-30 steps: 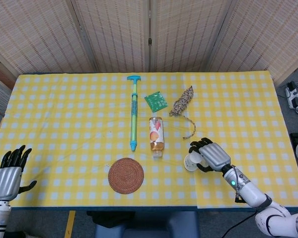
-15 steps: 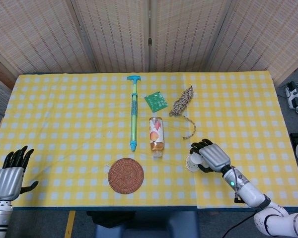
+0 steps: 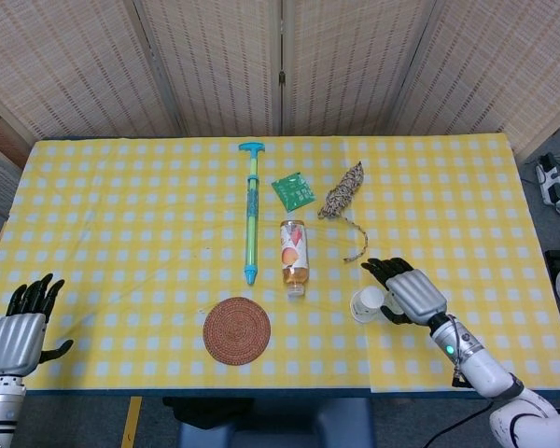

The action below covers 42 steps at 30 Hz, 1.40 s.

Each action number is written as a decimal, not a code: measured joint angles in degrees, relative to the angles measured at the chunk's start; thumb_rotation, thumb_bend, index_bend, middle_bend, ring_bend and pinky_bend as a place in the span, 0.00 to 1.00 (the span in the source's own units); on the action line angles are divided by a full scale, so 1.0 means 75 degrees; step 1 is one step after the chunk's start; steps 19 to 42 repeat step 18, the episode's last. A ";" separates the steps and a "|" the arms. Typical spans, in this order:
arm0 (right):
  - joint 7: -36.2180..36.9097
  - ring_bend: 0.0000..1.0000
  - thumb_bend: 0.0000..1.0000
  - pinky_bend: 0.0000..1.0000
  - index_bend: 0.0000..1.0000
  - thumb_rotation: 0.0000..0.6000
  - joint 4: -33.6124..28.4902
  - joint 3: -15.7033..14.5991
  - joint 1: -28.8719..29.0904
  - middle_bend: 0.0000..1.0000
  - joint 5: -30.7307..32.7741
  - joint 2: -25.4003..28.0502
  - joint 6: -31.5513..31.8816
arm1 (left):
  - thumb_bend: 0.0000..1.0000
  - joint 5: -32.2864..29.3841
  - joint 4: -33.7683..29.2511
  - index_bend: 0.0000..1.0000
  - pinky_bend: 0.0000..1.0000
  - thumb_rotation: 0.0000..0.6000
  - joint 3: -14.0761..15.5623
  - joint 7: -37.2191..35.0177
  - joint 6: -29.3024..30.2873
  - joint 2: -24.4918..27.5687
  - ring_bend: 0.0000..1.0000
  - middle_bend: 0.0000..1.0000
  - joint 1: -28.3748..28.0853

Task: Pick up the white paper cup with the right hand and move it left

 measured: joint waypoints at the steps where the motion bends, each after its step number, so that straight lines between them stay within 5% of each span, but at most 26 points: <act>1: 0.0066 0.12 0.45 0.09 0.05 1.00 -0.0013 0.0015 -0.0078 0.08 -0.0018 0.0043 0.0170 | 0.22 0.0005 -0.0005 0.03 0.00 1.00 -0.0008 0.0008 0.0004 -0.0004 0.00 0.00 -0.0009; 18: 0.1545 0.11 0.45 0.09 0.01 1.00 0.0303 -0.0202 -0.2298 0.03 -0.1446 0.0489 0.3933 | 0.22 0.0400 -0.0505 0.04 0.00 1.00 -0.0026 0.0489 0.0511 -0.0196 0.00 0.00 0.0012; 42: 0.1545 0.11 0.45 0.09 0.01 1.00 0.0303 -0.0202 -0.2298 0.03 -0.1446 0.0489 0.3933 | 0.22 0.0400 -0.0505 0.04 0.00 1.00 -0.0026 0.0489 0.0511 -0.0196 0.00 0.00 0.0012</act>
